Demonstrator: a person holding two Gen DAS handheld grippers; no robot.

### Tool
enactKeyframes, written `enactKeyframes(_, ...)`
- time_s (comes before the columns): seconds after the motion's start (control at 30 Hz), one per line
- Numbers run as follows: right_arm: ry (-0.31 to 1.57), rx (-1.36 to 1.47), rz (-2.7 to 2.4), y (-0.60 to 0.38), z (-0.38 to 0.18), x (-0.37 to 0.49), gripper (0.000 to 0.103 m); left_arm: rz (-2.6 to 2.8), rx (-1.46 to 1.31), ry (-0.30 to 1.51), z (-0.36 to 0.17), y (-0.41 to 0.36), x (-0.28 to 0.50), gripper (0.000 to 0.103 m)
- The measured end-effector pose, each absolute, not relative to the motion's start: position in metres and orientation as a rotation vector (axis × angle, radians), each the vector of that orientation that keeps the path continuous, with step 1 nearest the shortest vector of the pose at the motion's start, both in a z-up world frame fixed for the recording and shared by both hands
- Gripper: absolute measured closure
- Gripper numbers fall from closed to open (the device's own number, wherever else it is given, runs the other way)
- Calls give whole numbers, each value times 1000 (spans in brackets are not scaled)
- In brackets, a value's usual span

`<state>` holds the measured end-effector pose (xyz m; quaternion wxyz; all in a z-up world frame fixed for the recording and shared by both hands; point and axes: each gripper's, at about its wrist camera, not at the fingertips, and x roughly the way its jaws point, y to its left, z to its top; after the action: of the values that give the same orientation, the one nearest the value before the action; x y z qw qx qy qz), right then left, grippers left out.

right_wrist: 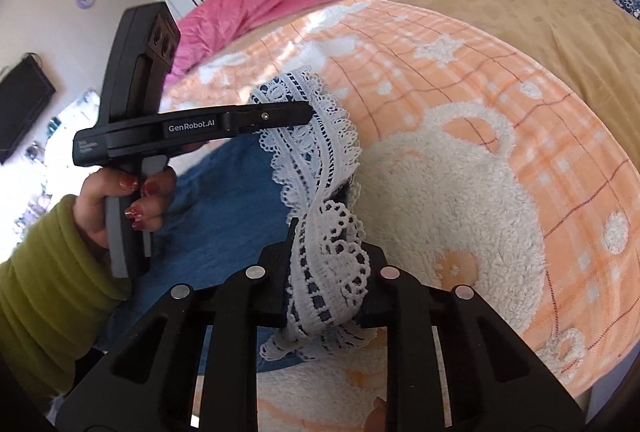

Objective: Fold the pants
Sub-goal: 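Grasp the lace trim edge with the right gripper while the left gripper grasps it too, then lift the lace edge and fold it over the denim with both grippers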

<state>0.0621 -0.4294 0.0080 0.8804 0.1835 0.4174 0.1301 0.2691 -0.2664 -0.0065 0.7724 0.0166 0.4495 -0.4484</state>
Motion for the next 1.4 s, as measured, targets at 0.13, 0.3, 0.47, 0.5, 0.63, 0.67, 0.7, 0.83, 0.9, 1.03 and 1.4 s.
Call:
enactKeyframes(0.13,805,384,340,-423,21,56,89,-975,-28,933,15,-242,265,81)
enactKeyframes(0.3,724,352,444,-406,40,48,89,-977,-86,888,38,-200,256,81)
enactKeyframes(0.47,668,271,568,-373,58,38,89,-959,-140,860,47,-155,240,81)
enactKeyframes(0.5,657,231,598,-361,62,34,89,-956,-157,857,47,-143,237,81)
enactKeyframes(0.63,655,62,668,-312,64,20,89,-915,-209,872,36,-104,226,80)
enactKeyframes(0.67,666,37,687,-301,62,19,89,-896,-211,883,31,-95,222,79)
enactKeyframes(0.7,685,16,710,-288,59,19,89,-875,-208,890,27,-88,219,78)
enactKeyframes(0.83,726,-86,753,-249,49,15,89,-764,-259,916,15,-54,214,70)
enactKeyframes(0.9,732,-146,770,-232,45,11,89,-702,-322,923,13,-36,217,58)
enactKeyframes(1.03,732,-253,808,-205,37,-3,86,-689,-502,938,11,2,214,43)
enactKeyframes(1.4,675,-275,976,-199,45,-17,37,-558,-582,1097,-12,29,196,28)
